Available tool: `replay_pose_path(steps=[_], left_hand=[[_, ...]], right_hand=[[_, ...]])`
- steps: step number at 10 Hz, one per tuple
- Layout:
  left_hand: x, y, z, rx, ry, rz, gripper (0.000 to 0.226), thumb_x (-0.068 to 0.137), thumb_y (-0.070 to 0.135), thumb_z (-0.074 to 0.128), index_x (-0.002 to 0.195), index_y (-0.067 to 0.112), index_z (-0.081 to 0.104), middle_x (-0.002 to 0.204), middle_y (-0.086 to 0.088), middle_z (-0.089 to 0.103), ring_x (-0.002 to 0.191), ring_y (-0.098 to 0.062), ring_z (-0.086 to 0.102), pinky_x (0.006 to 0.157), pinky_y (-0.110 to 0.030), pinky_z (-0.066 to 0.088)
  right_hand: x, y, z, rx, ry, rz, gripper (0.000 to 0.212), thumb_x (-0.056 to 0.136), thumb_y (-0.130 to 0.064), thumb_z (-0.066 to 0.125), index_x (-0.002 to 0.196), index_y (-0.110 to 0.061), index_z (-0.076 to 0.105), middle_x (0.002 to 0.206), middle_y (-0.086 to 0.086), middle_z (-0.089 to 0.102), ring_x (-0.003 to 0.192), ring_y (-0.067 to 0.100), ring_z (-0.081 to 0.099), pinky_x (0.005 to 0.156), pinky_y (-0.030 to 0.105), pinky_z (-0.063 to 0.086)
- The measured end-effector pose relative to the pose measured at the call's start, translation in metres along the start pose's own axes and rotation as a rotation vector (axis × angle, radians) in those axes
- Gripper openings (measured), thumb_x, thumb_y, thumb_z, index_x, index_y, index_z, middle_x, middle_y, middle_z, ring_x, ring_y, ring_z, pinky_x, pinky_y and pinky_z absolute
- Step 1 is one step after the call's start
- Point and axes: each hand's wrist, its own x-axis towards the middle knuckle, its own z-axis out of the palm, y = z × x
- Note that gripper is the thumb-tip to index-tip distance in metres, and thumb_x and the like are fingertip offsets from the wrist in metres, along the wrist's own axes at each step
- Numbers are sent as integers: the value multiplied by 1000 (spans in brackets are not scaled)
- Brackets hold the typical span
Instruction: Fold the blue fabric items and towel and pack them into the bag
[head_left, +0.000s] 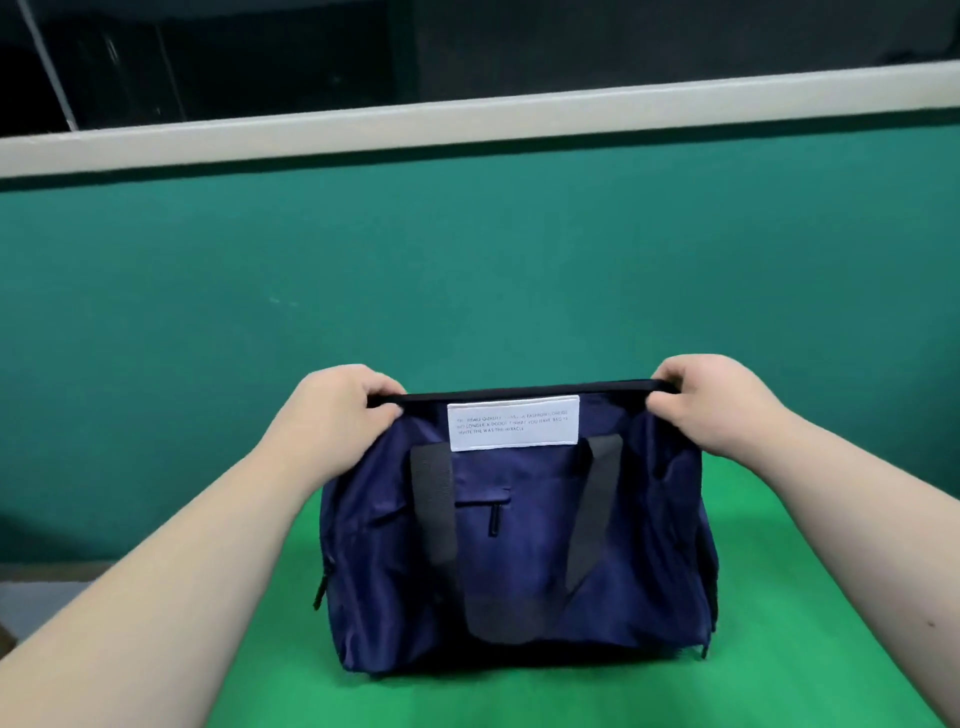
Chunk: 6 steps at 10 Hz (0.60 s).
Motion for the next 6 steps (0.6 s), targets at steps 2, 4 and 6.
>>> replay_pose_path(steps=[2, 4, 6], left_hand=[[-4, 17, 38, 30, -109, 11, 21, 91, 25, 66, 109, 32, 74, 106, 11, 67, 108, -15, 59, 90, -25, 42], [-34, 17, 71, -27, -198, 59, 47, 86, 6, 56, 124, 31, 67, 123, 14, 65, 120, -10, 56, 105, -23, 38], [4, 44, 47, -506, -179, 57, 30, 84, 15, 65, 100, 40, 69, 99, 21, 73, 97, 9, 62, 93, -22, 46]], right_hand=[[-22, 28, 8, -71, -10, 59, 5, 84, -31, 61, 82, -28, 58, 83, -5, 64, 84, 25, 60, 74, 34, 50], [-60, 50, 25, -4, -234, 47, 39, 85, -29, 63, 124, -27, 63, 127, -8, 63, 117, 16, 57, 100, 28, 44], [-22, 18, -4, 523, -167, -21, 19, 87, -32, 69, 106, -34, 69, 112, -17, 70, 113, 3, 61, 108, 32, 41]])
